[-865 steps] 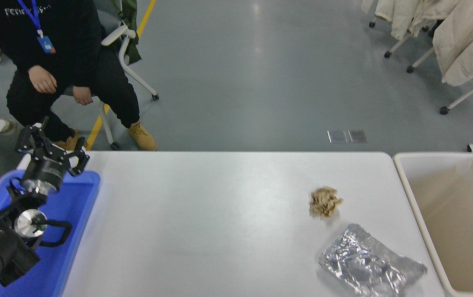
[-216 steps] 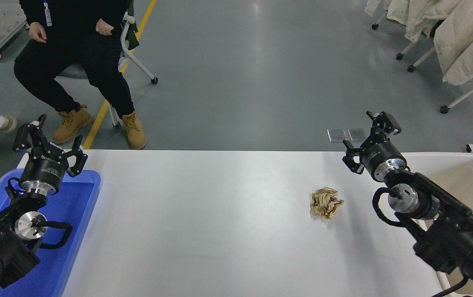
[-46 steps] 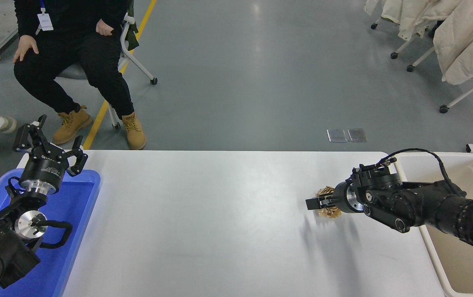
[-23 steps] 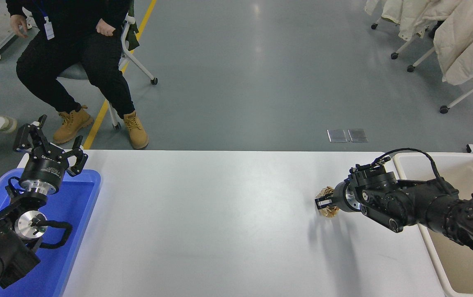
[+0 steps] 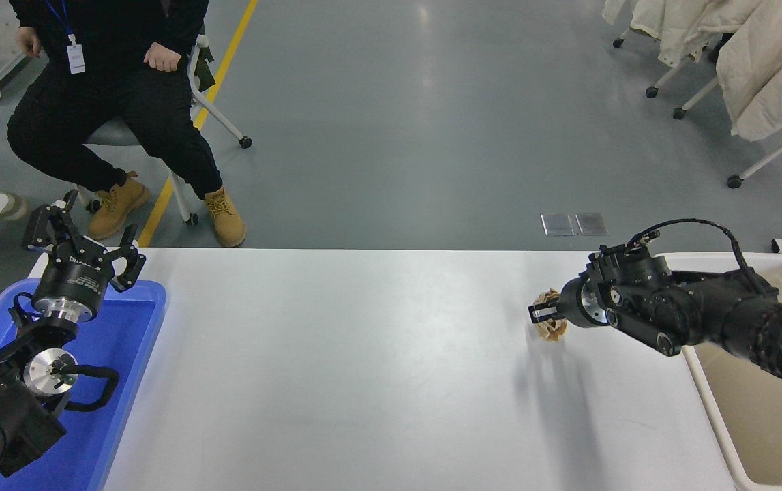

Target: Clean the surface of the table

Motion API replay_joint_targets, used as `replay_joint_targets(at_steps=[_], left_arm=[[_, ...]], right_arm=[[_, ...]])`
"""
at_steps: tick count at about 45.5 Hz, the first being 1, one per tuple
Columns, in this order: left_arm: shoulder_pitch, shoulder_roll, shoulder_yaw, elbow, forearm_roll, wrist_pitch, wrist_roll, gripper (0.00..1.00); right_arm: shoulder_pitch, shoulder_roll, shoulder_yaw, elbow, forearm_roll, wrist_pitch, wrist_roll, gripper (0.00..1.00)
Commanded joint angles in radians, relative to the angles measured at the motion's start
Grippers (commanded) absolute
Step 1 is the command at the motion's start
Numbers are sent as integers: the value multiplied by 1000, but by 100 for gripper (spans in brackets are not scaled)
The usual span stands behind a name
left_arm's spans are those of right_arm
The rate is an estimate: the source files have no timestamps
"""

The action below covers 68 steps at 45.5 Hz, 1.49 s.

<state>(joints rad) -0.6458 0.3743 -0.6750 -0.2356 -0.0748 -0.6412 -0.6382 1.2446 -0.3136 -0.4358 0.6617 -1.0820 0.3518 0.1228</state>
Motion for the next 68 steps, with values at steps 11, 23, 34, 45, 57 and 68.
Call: replay_joint_targets(at_steps=[11, 23, 34, 45, 57, 68], left_arm=[[0, 0, 0, -1, 1, 0, 0, 100], [0, 0, 0, -1, 1, 0, 0, 100], [0, 0, 0, 1, 1, 0, 0, 100], [0, 0, 0, 1, 1, 0, 0, 100], [0, 0, 0, 1, 1, 0, 0, 100], [0, 0, 0, 1, 1, 0, 0, 100]], right_arm=[[406, -502, 12, 440, 50, 305, 0, 0], [573, -691, 14, 447, 48, 510, 0, 2], [589, -751, 12, 446, 48, 521, 0, 5], [509, -751, 14, 391, 51, 472, -2, 5], [114, -619, 26, 72, 267, 158, 0, 6], [-279, -401, 124, -289, 560, -171, -2, 5]])
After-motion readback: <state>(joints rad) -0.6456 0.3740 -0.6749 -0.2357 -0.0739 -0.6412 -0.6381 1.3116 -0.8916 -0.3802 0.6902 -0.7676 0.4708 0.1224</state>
